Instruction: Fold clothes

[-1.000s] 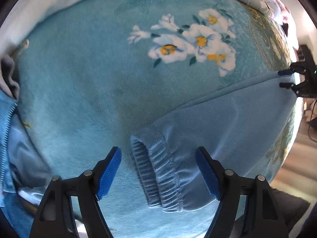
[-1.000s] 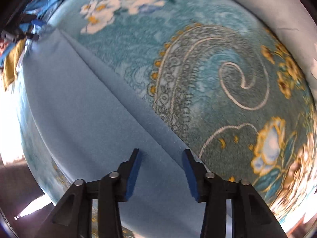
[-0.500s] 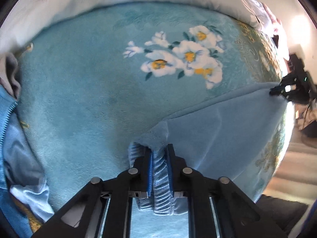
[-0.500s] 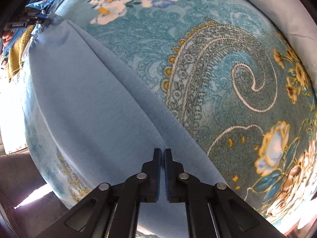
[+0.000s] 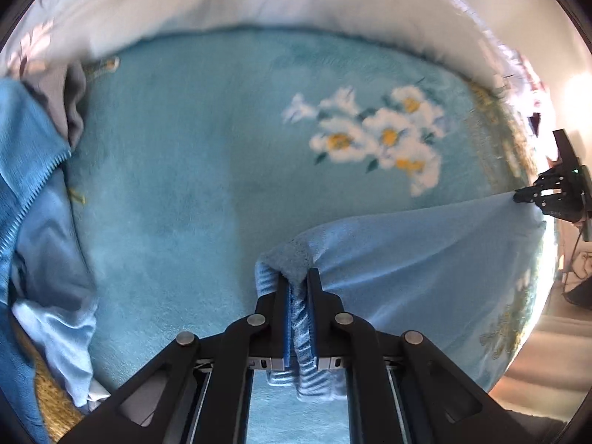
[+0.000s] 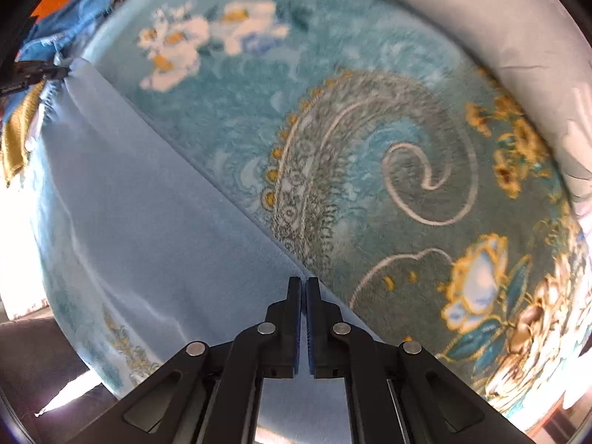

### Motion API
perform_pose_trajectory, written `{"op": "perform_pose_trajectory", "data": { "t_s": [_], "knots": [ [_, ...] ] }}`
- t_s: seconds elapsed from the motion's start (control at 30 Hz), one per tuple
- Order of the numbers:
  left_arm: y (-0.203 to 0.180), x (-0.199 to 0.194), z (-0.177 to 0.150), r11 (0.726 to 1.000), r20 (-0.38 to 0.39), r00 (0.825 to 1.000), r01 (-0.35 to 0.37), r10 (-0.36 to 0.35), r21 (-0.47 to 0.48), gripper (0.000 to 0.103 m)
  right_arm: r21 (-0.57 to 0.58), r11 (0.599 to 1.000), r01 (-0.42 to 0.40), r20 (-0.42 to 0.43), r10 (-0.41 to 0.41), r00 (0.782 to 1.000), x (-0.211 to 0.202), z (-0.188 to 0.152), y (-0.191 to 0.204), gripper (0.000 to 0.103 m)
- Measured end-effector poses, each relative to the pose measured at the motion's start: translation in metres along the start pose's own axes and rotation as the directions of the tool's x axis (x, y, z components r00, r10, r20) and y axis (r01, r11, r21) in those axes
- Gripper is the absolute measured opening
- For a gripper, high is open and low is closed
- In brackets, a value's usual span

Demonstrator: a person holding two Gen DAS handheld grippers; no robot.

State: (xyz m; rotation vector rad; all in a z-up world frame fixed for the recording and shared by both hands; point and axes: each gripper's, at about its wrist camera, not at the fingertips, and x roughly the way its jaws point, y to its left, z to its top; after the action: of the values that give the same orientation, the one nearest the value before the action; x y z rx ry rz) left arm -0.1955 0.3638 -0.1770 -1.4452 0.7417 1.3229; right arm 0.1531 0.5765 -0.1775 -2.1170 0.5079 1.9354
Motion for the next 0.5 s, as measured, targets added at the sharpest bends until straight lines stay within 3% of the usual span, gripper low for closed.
{"op": "perform_pose_trajectory", "data": {
  "t_s": [0.1, 0.17, 0.23, 0.3, 0.37, 0.4, 0.43, 0.5],
  "knots": [
    [0.005, 0.005, -0.001, 0.999, -0.001, 1.0, 0.008, -0.008, -0.05, 0.011, 0.005, 1.0, 0.013, -0.023, -0.013, 1.0, 0.011, 0.009, 0.0, 0.003],
    [0.007, 0.005, -0.001, 0.996, 0.008, 1.0, 0.015, -0.014, -0.084, 0.017, 0.014, 1.0, 0.013, -0.031, -0.013, 0.999, 0.015, 0.012, -0.001, 0.003],
    [0.009, -0.001, -0.004, 0.992, 0.023, 0.999, 0.03, -0.028, -0.121, 0.04, 0.013, 1.0, 0.023, -0.018, -0.023, 1.0, 0.012, 0.011, -0.002, 0.007],
    [0.013, -0.016, -0.011, 0.982, 0.078, 0.996, 0.055, -0.041, -0.183, 0.055, 0.03, 0.998, 0.051, -0.005, -0.051, 0.999, 0.005, 0.007, -0.002, 0.016],
    [0.018, -0.032, -0.02, 0.964, 0.139, 0.989, 0.086, -0.052, -0.252, 0.062, 0.086, 0.994, 0.074, 0.026, -0.077, 0.997, -0.008, 0.005, -0.007, 0.025],
    [0.023, -0.04, -0.029, 0.937, 0.188, 0.98, 0.125, -0.065, -0.326, 0.065, 0.123, 0.989, 0.083, 0.053, -0.091, 0.995, -0.017, 0.003, -0.01, 0.027],
    [0.03, -0.045, -0.044, 0.888, 0.244, 0.966, 0.186, -0.087, -0.42, 0.067, 0.174, 0.982, 0.08, 0.086, -0.096, 0.992, -0.026, -0.001, -0.013, 0.03],
    [0.043, -0.054, -0.071, 0.761, 0.349, 0.93, 0.305, -0.11, -0.572, 0.076, 0.293, 0.954, 0.065, 0.157, -0.116, 0.981, -0.047, -0.012, -0.02, 0.038]
  ]
}}
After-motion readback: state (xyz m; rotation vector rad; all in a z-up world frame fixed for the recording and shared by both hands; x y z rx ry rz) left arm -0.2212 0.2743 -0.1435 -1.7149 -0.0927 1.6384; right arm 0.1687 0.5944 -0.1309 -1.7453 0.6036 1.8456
